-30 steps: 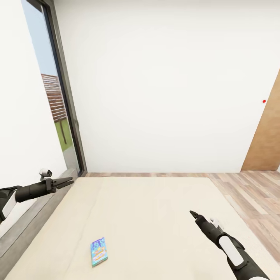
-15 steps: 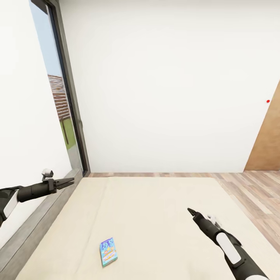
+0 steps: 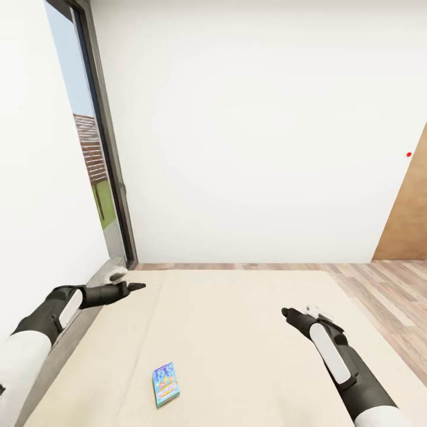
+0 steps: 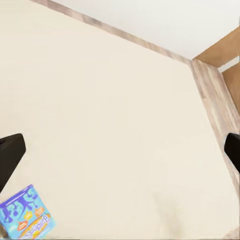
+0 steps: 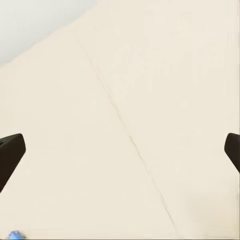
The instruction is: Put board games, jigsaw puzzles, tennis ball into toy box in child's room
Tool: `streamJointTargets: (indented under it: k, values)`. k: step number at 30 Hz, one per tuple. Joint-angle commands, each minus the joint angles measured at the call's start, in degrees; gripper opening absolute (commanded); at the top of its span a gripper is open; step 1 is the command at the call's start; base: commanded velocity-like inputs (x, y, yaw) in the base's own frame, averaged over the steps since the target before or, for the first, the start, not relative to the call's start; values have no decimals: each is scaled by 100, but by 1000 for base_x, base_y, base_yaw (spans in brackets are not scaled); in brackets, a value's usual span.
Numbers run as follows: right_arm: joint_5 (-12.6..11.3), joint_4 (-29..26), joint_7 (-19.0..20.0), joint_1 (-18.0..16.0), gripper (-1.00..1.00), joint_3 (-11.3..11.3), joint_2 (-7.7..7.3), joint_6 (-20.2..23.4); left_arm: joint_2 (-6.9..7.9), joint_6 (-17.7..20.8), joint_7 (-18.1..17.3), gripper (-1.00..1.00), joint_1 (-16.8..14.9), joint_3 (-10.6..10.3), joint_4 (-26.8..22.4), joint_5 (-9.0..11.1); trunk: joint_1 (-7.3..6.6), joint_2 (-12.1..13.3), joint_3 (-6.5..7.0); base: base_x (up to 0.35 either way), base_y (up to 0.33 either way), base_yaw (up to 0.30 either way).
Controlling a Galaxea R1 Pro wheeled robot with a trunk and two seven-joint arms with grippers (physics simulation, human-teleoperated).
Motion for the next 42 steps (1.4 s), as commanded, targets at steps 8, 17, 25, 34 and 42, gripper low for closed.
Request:
streamJointTargets:
  k: [8, 17, 25, 34, 42]
  values:
    - [83, -531, -468, -6, 100, 484, 151, 657, -1252, -137, 3337, 100, -114, -29, 0, -32, 2, -5, -3, 0, 0, 0]
    - [114, -722, -537, 13, 100, 666, 171, 713, -1598, -664, 4171, 100, -136, -253, 126, -342, 2, -5, -3, 0, 0, 0]
    - [116, -767, -486, 36, 100, 680, 197, 716, -1620, -707, 4203, 100, -136, -307, 140, -382, 2, -5, -3, 0, 0, 0]
    - [108, -772, -459, 49, 100, 666, 197, 722, -1629, -715, 4198, 100, -136, -318, 141, -384, 2, -5, -7, 0, 0, 0]
    - [74, -751, -455, 46, 100, 649, 193, 727, -1636, -715, 4194, 100, -136, -302, 141, -385, 2, -5, -54, 0, 0, 0]
